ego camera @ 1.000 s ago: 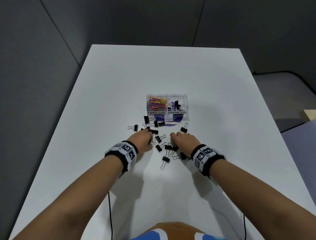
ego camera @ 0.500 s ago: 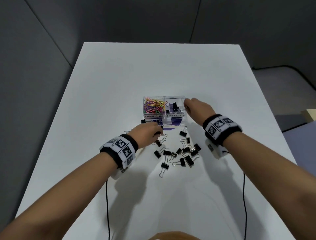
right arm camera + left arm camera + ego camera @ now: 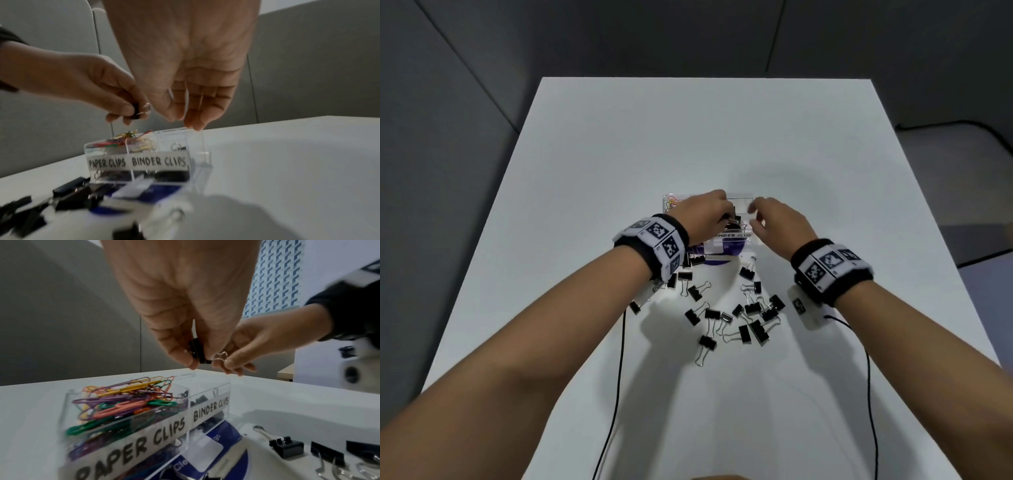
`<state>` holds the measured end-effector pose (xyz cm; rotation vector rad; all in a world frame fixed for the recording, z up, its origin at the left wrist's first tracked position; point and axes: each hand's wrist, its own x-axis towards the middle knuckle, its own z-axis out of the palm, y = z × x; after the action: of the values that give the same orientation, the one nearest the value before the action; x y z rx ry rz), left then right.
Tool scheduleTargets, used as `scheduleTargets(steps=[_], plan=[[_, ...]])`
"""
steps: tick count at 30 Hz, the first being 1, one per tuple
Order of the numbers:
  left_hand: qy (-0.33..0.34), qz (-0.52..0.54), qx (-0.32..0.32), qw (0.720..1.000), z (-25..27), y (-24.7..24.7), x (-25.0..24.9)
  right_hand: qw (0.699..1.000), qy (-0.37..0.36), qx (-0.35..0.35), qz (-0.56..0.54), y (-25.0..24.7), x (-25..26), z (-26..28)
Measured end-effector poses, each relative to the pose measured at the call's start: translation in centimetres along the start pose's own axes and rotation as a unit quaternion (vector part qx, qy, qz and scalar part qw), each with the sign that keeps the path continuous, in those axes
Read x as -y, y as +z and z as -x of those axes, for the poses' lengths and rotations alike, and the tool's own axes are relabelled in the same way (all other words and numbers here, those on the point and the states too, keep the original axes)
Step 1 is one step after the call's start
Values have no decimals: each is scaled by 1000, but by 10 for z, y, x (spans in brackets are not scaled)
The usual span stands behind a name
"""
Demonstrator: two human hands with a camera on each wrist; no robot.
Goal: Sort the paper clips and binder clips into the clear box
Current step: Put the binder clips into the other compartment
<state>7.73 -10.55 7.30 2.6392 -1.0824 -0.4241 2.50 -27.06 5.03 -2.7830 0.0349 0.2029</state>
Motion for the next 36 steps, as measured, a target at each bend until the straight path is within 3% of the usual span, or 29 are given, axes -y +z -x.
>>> scheduleTargets(steps=[6, 10, 13, 17, 25, 32, 36], plan=[[-5, -60, 39, 997, -28, 12, -11, 997, 28, 73, 16, 30, -23, 40], [18, -110, 10, 994, -25, 20, -20, 996, -15, 81, 12, 43, -21, 52], [57, -137, 23, 989, -10, 38, -24, 987, -73, 108, 89, 50, -18, 57], [17, -153, 65, 986, 22, 67, -6, 973, -89, 119, 175, 55, -12, 64], [-114, -116, 101, 982, 59, 77, 7, 984, -28, 146, 102, 54, -3, 76], [-106, -64, 43, 991, 63, 90, 7, 985, 54, 163, -11, 53, -1, 69], [-110, -14, 38, 993, 63, 91, 6, 982, 61, 175, -24, 51, 3, 63]])
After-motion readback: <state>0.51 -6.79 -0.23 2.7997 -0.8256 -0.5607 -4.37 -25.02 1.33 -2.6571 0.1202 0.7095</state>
